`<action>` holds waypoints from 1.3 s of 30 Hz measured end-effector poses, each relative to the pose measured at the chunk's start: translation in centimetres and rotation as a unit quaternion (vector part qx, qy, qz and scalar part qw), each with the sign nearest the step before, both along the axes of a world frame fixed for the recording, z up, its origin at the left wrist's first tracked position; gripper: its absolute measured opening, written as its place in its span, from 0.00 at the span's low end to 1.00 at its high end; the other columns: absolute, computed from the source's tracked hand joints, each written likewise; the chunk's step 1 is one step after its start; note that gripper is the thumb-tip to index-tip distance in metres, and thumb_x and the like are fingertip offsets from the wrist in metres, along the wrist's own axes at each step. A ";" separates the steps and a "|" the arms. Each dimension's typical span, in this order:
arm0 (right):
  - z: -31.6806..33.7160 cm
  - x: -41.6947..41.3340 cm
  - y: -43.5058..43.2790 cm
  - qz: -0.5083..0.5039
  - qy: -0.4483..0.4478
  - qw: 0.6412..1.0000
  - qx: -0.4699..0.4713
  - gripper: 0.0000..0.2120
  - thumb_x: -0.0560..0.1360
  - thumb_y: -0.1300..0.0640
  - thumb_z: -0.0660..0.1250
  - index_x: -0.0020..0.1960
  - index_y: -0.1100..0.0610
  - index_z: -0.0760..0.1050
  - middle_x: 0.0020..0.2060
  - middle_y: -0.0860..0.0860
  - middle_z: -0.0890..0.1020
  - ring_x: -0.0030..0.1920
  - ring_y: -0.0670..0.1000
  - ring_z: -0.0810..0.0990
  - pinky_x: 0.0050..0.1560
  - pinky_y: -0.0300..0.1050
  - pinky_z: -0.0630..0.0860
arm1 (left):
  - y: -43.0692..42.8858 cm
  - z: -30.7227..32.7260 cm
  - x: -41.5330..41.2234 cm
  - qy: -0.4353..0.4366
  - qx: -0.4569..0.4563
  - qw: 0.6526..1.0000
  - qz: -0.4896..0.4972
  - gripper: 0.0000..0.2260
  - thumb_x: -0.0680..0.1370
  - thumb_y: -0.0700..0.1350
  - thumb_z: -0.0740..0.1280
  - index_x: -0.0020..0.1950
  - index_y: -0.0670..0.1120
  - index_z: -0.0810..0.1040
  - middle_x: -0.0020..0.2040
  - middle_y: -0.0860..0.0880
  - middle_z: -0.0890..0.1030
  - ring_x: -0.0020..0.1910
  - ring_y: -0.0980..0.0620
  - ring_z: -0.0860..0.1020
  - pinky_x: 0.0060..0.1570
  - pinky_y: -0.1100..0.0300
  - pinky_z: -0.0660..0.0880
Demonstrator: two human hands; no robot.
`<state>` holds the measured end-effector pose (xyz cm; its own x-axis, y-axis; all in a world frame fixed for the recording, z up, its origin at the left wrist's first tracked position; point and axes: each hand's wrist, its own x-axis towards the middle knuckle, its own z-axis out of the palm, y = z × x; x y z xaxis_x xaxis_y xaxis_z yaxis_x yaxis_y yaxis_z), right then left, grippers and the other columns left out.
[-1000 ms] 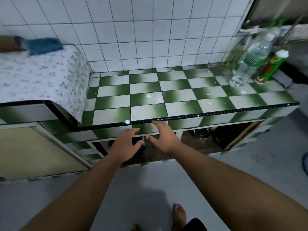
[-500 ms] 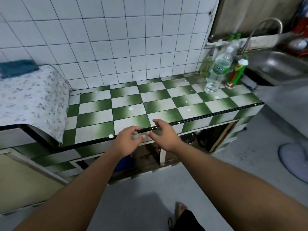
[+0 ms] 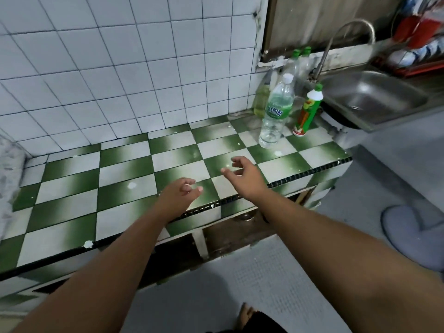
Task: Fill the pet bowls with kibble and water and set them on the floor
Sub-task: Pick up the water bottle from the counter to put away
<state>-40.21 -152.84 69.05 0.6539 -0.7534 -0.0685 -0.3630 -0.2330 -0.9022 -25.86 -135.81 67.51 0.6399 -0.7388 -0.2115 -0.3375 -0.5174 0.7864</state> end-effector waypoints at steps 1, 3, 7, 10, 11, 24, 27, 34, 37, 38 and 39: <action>0.2 -0.3 -1.6 -0.003 0.000 1.000 0.004 0.24 0.75 0.45 0.72 0.67 0.52 0.72 0.60 0.48 0.78 0.56 0.50 0.80 0.54 0.45 0.77 | -1.5 -0.2 -0.2 0.000 -0.002 1.000 0.000 0.15 0.78 0.57 0.71 0.61 0.53 0.79 0.48 0.54 0.83 0.48 0.59 0.81 0.45 0.66 0.72; 0.5 -0.8 -4.8 -0.008 0.004 1.000 0.004 0.24 0.75 0.44 0.72 0.67 0.51 0.72 0.59 0.47 0.78 0.55 0.49 0.79 0.52 0.42 0.75 | -4.4 -0.8 -0.6 -0.001 0.002 1.000 0.006 0.17 0.76 0.60 0.72 0.61 0.53 0.80 0.45 0.54 0.84 0.49 0.54 0.82 0.53 0.59 0.76; 0.7 -1.7 -10.0 -0.037 -0.001 0.999 0.012 0.24 0.75 0.46 0.73 0.66 0.54 0.73 0.57 0.48 0.78 0.54 0.49 0.79 0.52 0.39 0.73 | -10.0 -1.7 -0.9 0.003 0.005 1.000 -0.021 0.18 0.78 0.58 0.71 0.63 0.50 0.79 0.48 0.53 0.83 0.50 0.56 0.81 0.54 0.59 0.74; 0.8 -1.6 -13.5 -0.063 -0.009 0.998 0.005 0.25 0.74 0.44 0.73 0.66 0.53 0.74 0.57 0.48 0.78 0.56 0.50 0.80 0.58 0.45 0.77 | -14.4 -1.9 -0.9 -0.001 0.009 0.998 -0.067 0.18 0.79 0.58 0.70 0.64 0.51 0.78 0.52 0.54 0.83 0.47 0.65 0.78 0.47 0.68 0.71; 0.9 -1.5 -14.8 -0.073 -0.015 0.997 0.007 0.25 0.74 0.43 0.73 0.66 0.53 0.74 0.57 0.48 0.79 0.56 0.51 0.80 0.59 0.48 0.78 | -15.9 -2.0 -0.7 0.001 0.006 0.997 -0.074 0.18 0.79 0.59 0.70 0.64 0.51 0.78 0.52 0.54 0.84 0.46 0.65 0.78 0.48 0.67 0.72; 7.6 4.1 -29.1 -0.224 -0.063 0.970 -0.065 0.34 0.71 0.37 0.73 0.68 0.55 0.70 0.57 0.45 0.76 0.51 0.38 0.75 0.49 0.30 0.71 | -35.9 -3.1 5.1 0.100 0.013 0.986 -0.134 0.44 0.70 0.71 0.71 0.79 0.51 0.62 0.70 0.48 0.75 0.67 0.48 0.75 0.65 0.51 0.73; 6.5 5.3 -30.4 -0.216 -0.063 0.973 -0.058 0.25 0.75 0.37 0.68 0.64 0.52 0.75 0.57 0.47 0.81 0.53 0.39 0.78 0.53 0.35 0.74 | -38.6 -3.8 6.2 0.143 0.024 0.977 -0.158 0.56 0.59 0.77 0.72 0.81 0.58 0.54 0.80 0.47 0.65 0.76 0.46 0.68 0.72 0.40 0.68; 4.4 5.9 -30.6 -0.230 -0.060 0.963 -0.127 0.15 0.78 0.38 0.62 0.49 0.49 0.76 0.43 0.47 0.82 0.44 0.44 0.81 0.44 0.45 0.79 | -41.7 -4.5 6.3 0.177 0.010 0.953 -0.246 0.48 0.67 0.72 0.73 0.80 0.59 0.57 0.80 0.52 0.66 0.77 0.48 0.66 0.75 0.42 0.65; 4.2 6.2 -30.5 -0.231 -0.057 0.960 -0.150 0.19 0.78 0.37 0.60 0.49 0.53 0.76 0.43 0.51 0.81 0.44 0.50 0.81 0.46 0.54 0.80 | -41.8 -5.9 6.8 0.207 -0.026 0.951 -0.228 0.49 0.63 0.73 0.76 0.78 0.59 0.62 0.74 0.54 0.75 0.71 0.51 0.74 0.72 0.43 0.70; 4.2 6.2 -30.3 -0.234 -0.057 0.958 -0.154 0.19 0.79 0.37 0.60 0.48 0.53 0.75 0.42 0.52 0.80 0.43 0.50 0.79 0.46 0.54 0.78 | -41.8 -6.3 6.8 0.211 -0.034 0.952 -0.221 0.48 0.62 0.73 0.77 0.77 0.59 0.63 0.72 0.55 0.76 0.70 0.52 0.75 0.71 0.43 0.72; 4.2 6.2 -30.0 -0.236 -0.060 0.958 -0.152 0.19 0.79 0.37 0.60 0.47 0.54 0.74 0.41 0.52 0.79 0.42 0.49 0.78 0.46 0.54 0.78 | -41.5 -6.1 6.7 0.211 -0.040 0.952 -0.217 0.48 0.62 0.72 0.77 0.77 0.58 0.64 0.71 0.55 0.76 0.69 0.52 0.76 0.71 0.44 0.72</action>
<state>-34.00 -182.89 73.25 0.2252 -0.9405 0.2543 -0.3906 -0.3263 -0.8608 -19.20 -177.28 61.44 0.1422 -0.9389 -0.3135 -0.1511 -0.3336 0.9305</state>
